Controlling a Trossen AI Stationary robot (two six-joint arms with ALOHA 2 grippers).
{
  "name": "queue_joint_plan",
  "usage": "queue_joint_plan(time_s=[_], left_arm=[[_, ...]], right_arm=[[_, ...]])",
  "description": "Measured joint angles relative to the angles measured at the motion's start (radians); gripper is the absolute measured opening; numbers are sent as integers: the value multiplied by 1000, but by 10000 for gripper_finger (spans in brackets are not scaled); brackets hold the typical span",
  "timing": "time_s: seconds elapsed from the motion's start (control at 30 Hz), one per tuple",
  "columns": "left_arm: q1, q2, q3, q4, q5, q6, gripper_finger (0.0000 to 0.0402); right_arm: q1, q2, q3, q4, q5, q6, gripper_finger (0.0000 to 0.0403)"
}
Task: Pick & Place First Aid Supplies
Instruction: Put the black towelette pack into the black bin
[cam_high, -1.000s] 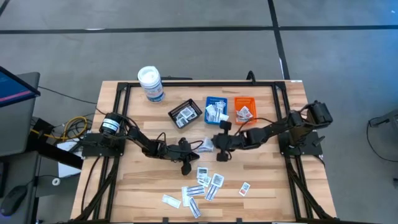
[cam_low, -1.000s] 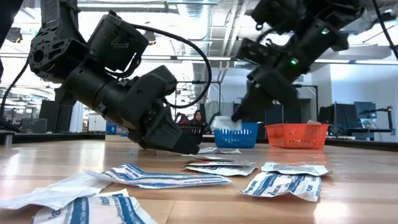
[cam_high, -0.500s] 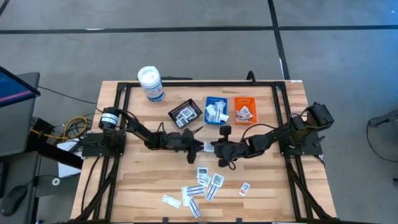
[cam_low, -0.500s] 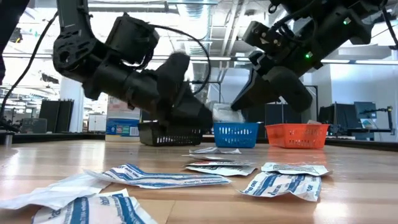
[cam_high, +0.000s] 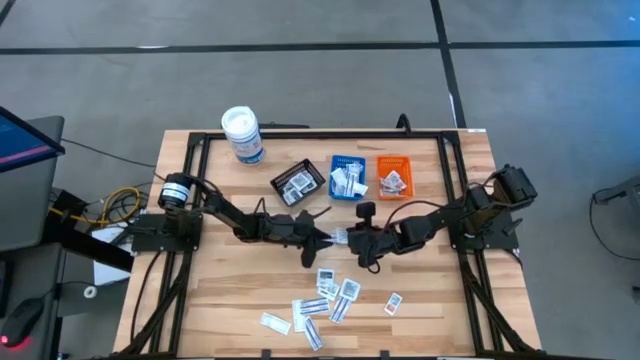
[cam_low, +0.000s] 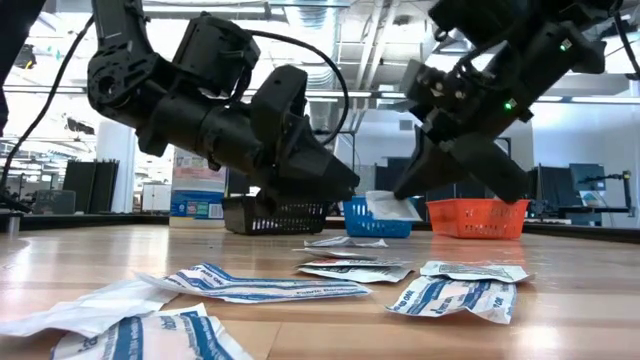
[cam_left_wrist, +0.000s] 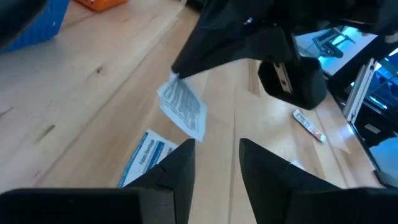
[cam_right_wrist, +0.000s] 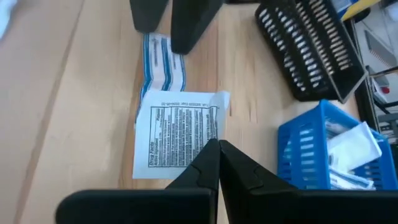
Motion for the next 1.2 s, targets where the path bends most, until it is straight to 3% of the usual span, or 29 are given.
queue_joint_plan(time_s=[0.1, 0.33, 0.53, 0.77, 0.87, 1.2], left_arm=[[0, 0, 0, 1, 0, -6, 125], [6, 0, 0, 1, -9, -11, 125], [6, 0, 0, 1, -22, 27, 121], [-1, 0, 0, 1, -22, 72, 50], [-1, 0, 0, 0, -22, 72, 12], [-5, 0, 0, 0, -22, 72, 13]], right_arm=[[9, 0, 0, 10, 5, 0, 0], [8, 0, 0, 216, -24, 0, 0], [9, 0, 0, 233, -74, -10, 0], [8, 0, 0, 220, -75, -23, 4], [8, 0, 0, 220, -77, -26, 18], [-2, 0, 0, 215, -74, 71, 102]])
